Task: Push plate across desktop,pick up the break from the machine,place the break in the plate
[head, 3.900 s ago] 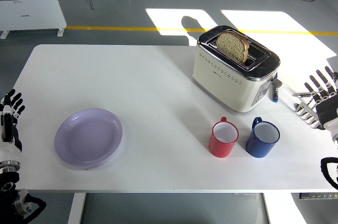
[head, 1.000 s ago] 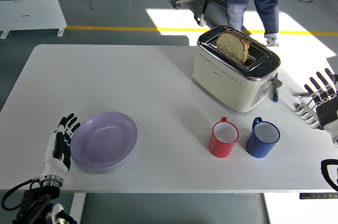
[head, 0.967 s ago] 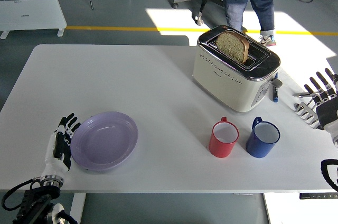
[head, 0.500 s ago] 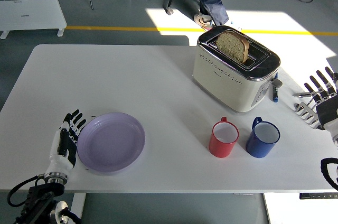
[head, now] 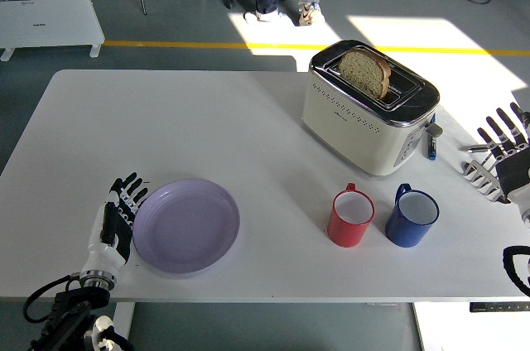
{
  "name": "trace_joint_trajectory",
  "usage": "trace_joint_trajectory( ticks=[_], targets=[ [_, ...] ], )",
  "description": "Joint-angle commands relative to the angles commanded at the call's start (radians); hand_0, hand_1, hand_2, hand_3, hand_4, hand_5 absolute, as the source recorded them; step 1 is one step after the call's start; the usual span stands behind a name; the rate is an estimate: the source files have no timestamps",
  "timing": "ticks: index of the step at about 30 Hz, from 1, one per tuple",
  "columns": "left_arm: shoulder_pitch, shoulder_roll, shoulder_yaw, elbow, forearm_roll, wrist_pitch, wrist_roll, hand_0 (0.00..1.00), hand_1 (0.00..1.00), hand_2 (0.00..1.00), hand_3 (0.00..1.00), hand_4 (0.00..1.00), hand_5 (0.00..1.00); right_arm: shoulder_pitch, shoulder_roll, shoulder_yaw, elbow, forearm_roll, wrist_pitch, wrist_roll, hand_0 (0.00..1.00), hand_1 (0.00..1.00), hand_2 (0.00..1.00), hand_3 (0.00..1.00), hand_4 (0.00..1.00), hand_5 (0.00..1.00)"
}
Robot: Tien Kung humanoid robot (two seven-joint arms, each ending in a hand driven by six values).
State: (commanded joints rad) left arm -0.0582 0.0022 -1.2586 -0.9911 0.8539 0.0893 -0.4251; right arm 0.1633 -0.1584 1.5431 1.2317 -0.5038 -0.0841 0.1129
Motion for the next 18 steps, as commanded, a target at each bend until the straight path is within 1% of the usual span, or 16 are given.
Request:
trace_joint_trajectory(
  ticks=[18],
  targets=[
    [0.003,0.023,0.081,-0.025,-0.081,-0.034,0.019,0.830,0.866,0.915,0.865,0.588,0.998,0.004,0.001,-0.001,-0.001,0.001,0.000,0.001,0.796,0.746,0.755,0.744,0.492,0.545]
  ],
)
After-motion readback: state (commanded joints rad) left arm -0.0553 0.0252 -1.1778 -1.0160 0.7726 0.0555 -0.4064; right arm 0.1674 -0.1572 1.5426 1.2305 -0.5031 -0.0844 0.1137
